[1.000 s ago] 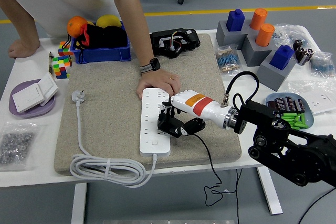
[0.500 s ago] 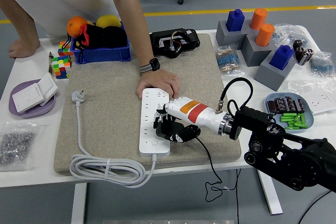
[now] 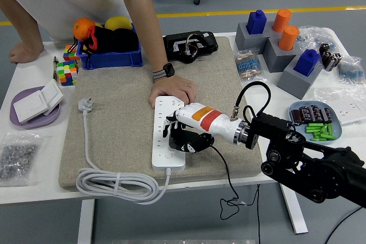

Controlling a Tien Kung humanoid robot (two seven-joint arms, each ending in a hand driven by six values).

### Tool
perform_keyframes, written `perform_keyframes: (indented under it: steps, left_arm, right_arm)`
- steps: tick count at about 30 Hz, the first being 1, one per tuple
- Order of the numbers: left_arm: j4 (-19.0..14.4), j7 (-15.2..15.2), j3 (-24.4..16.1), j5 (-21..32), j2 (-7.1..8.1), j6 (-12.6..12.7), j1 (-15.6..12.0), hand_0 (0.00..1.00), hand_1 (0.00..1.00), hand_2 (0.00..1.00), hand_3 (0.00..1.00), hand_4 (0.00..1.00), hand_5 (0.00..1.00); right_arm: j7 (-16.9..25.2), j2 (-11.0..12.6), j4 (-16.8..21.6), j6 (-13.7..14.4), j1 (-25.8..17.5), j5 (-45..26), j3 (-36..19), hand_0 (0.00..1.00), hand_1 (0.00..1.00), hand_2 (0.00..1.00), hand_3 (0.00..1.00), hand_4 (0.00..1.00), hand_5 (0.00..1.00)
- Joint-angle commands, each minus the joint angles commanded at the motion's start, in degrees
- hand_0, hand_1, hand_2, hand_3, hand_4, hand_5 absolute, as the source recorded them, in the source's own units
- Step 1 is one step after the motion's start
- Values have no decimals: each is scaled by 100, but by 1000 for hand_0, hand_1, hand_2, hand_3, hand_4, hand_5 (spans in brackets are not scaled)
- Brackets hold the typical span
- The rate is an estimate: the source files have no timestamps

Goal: Press the white button,pick up the black plug,place it near the board,insert it into the board

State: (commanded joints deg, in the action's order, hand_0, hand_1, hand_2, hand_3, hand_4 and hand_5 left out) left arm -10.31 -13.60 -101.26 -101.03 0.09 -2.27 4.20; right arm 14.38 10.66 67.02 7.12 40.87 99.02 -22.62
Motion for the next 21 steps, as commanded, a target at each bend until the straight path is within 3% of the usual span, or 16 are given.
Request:
perform_keyframes:
  steps: [12, 21]
  left_arm:
    - [0, 0, -5, 7, 1, 2, -5, 830, 797, 772, 801, 600, 491]
    - [0, -3, 7, 16, 6, 3, -10, 829, 796, 772, 801, 600, 491]
  right_arm:
    - [46, -145, -60, 10, 64, -3, 48, 406, 451, 458, 523, 857, 2]
    - [32, -180, 128, 3, 132, 74, -130, 407, 450, 457, 516, 851, 2]
